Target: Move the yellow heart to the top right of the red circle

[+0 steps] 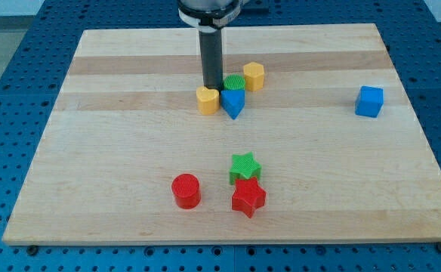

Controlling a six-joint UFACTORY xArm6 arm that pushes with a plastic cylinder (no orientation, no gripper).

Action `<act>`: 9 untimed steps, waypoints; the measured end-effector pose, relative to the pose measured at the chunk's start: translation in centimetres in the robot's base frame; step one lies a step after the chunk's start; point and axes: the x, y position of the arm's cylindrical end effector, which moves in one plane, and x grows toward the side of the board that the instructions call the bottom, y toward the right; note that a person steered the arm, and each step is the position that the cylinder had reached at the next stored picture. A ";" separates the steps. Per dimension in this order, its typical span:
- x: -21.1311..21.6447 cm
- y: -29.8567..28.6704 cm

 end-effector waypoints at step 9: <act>2.4 -2.0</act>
